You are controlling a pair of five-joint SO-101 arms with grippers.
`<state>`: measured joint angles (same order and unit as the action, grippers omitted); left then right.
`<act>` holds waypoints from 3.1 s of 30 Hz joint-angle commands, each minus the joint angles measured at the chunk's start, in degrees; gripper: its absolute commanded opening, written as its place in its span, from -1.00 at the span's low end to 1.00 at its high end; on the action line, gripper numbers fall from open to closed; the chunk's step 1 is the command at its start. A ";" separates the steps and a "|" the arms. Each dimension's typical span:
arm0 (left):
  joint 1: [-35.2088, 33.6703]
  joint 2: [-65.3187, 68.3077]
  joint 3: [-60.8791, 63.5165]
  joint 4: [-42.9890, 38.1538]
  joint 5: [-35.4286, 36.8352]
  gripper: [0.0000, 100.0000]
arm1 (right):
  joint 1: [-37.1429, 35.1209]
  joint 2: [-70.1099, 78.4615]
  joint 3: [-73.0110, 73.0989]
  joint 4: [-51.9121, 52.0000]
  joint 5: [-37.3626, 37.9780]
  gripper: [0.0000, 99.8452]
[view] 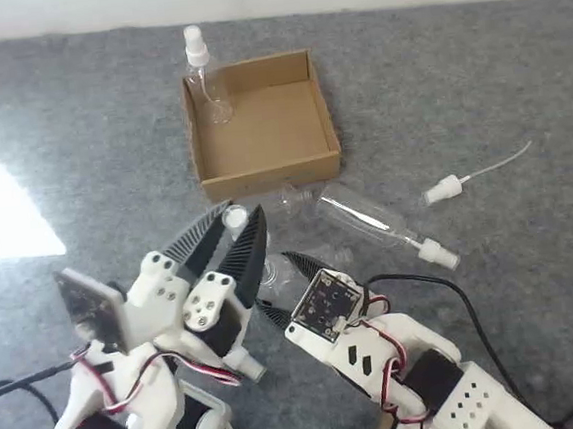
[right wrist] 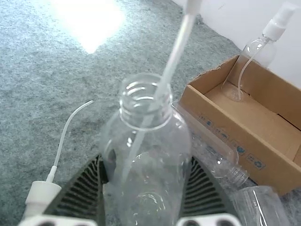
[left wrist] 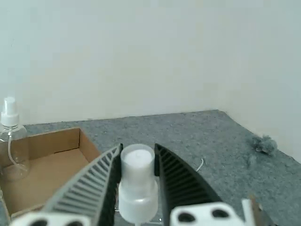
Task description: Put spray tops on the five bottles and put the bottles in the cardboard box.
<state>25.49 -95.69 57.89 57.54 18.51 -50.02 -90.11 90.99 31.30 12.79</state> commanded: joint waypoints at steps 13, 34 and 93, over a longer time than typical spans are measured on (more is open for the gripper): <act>0.62 -0.35 2.59 -0.88 -2.02 -0.97 | 2.33 -1.54 -2.20 -1.45 0.18 -0.99; 1.05 -0.35 8.66 -2.37 -3.96 -0.97 | 4.35 -1.54 -3.87 -0.92 0.18 -0.99; -1.93 -0.35 5.49 -0.18 -6.77 -0.50 | 3.74 -1.63 -4.57 2.24 0.70 -0.99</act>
<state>24.00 -95.52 68.70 54.64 11.74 -46.15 -90.11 90.99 33.23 12.88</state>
